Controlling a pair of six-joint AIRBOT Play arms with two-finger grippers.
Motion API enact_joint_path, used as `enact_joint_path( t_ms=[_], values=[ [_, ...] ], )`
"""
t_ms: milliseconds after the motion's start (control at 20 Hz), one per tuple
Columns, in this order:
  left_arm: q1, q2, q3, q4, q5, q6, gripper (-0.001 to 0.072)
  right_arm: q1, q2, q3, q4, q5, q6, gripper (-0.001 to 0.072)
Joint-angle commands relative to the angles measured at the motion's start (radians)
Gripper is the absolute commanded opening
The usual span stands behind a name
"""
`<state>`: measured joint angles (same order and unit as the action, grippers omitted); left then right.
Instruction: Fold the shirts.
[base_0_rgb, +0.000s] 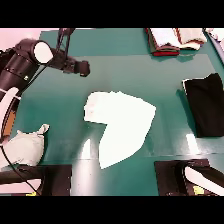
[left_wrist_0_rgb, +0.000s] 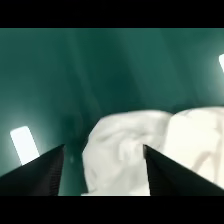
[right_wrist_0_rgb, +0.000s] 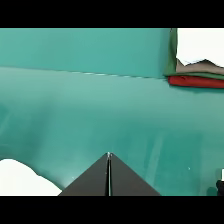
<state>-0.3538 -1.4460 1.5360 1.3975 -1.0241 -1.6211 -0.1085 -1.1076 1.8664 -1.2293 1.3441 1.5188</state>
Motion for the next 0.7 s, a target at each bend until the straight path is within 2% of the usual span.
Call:
enact_joint_path(
  t_ms=[0,150,400,450,500,550,600,650],
  values=[
    [0.097,-0.08,-0.115,-0.09,0.026,0.053,0.0566,-0.001,0.001,0.0,0.0,0.003,0.0,0.0017],
    [0.053,-0.192,-0.13,-0.14,0.035,0.116,0.0566,-0.001,-0.004,0.0,0.0,0.015,0.0,0.0017],
    [-0.026,-0.266,-0.129,-0.149,0.142,0.113,0.0565,-0.001,-0.008,-0.034,0.001,0.054,0.0,0.0017],
    [-0.032,-0.266,-0.129,-0.15,0.157,0.11,0.05,-0.001,-0.008,-0.054,0.002,0.063,0.0,0.0017],
    [-0.032,-0.265,-0.129,-0.149,0.159,0.11,0.0336,-0.001,-0.008,-0.085,0.008,0.079,0.0,0.0017],
    [-0.026,-0.265,-0.121,-0.145,0.15,0.111,0.0136,-0.001,-0.008,-0.122,0.008,0.092,0.0,0.0017],
    [-0.013,-0.265,-0.101,-0.144,0.13,0.111,0.0023,-0.001,-0.008,-0.171,0.008,0.103,0.0,0.0017],
    [0.005,-0.263,-0.071,-0.144,0.1,0.111,0.0022,-0.001,-0.006,-0.225,0.007,0.109,0.0,0.0017]
  ],
)
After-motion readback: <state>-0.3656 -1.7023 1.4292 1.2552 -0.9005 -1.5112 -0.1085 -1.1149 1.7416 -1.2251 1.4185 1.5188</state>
